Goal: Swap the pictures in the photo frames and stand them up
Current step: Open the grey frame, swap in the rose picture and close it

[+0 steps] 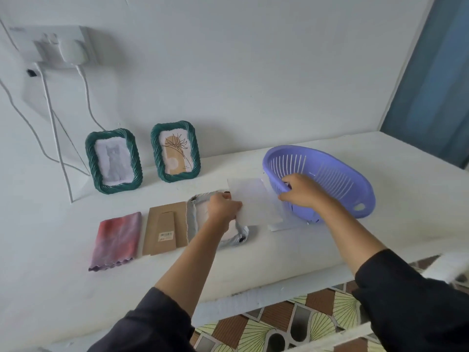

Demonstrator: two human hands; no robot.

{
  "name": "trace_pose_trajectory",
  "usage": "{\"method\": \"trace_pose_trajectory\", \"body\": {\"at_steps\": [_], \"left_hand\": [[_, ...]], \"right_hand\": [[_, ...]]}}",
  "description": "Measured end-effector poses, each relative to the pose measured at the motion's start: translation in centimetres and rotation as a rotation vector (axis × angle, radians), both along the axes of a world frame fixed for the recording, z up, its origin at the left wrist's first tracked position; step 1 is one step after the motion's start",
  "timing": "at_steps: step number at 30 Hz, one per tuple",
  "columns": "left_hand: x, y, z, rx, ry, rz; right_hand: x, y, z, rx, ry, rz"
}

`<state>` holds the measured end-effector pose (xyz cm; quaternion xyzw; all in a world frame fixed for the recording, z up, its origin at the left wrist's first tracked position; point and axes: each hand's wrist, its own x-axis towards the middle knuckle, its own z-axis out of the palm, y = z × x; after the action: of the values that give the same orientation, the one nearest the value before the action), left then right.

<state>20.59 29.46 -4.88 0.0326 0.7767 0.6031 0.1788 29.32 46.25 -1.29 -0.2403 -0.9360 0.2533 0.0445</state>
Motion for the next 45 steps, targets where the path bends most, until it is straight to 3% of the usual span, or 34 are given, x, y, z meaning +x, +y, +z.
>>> {"method": "trace_pose_trajectory", "body": {"at_steps": [5,14,21,25,29,32,35,38,45], "left_hand": [[0.5,4.3,-1.6,-0.107,0.015,-0.020],[0.9,8.3,-3.5,-0.228,0.028,-0.004],[1.2,8.6,-3.4,-0.304,0.088,-0.019],[1.6,8.8,-3.1,-0.309,0.054,-0.055],[1.7,8.7,-1.9,-0.371,0.121,0.000],[2.0,8.8,-0.5,-0.204,0.225,0.094],[2.0,9.4,0.3,0.002,0.218,0.026],[1.9,9.8,0.6,0.019,0.178,-0.064],[2.1,10.1,1.1,0.116,0.096,-0.053]], "right_hand": [[-0.2,2.5,1.4,-0.115,0.058,0.087],[-0.4,3.5,1.2,-0.126,0.095,0.186],[-0.4,2.0,-0.8,-0.062,-0.026,0.200],[-0.4,3.1,0.0,-0.173,-0.089,0.246],[-0.3,6.6,1.4,0.083,-0.186,0.032],[-0.5,8.6,0.9,0.244,-0.473,-0.053],[-0.8,9.1,-0.2,0.212,-0.615,-0.090],[-0.6,8.9,-0.3,0.205,-0.633,-0.117],[-0.7,9.5,-0.9,0.231,-0.531,-0.159]]}}
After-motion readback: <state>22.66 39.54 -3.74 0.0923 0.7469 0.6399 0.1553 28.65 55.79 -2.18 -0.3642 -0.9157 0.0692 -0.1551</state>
